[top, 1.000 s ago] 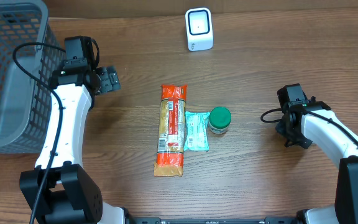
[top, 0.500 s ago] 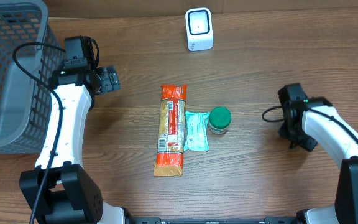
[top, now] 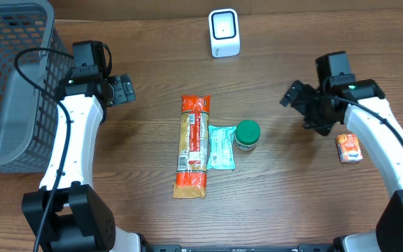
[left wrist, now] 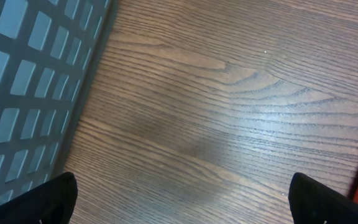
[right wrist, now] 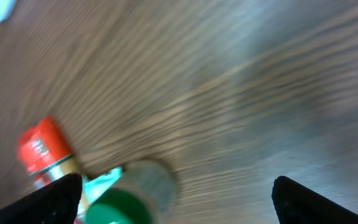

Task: Scan the item barcode
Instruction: 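Move the right gripper over the green-capped jar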

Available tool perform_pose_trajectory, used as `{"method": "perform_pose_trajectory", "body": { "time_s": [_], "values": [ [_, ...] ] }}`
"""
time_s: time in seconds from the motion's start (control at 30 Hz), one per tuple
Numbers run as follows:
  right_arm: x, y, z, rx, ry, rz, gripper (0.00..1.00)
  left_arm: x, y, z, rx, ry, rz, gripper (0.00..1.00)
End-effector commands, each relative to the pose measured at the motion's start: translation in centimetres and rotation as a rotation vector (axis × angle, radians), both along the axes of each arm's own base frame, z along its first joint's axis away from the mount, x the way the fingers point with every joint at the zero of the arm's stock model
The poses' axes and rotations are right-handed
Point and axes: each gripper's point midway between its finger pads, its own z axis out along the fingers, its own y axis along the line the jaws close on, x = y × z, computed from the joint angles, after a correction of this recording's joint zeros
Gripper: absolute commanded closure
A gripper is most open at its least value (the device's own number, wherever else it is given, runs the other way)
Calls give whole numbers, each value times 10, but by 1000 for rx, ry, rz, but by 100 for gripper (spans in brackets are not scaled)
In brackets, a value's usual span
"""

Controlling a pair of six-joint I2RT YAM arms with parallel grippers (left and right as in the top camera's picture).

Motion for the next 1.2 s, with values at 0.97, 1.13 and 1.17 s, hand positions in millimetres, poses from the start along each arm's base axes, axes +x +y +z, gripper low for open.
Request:
{"method": "perform_pose_trajectory", "body": {
  "time_s": [0.97,1.13,1.17],
  "values": [
    [-14,124,22,-82,-222,62,0,3,1,6,6,-15,3,0],
    [-15,117,19,-121,-219,61,17,4,1,6,6,-15,3,0],
    [-14,115,19,-121,-219,35,18,4,1,6,6,-15,3,0]
  ]
}}
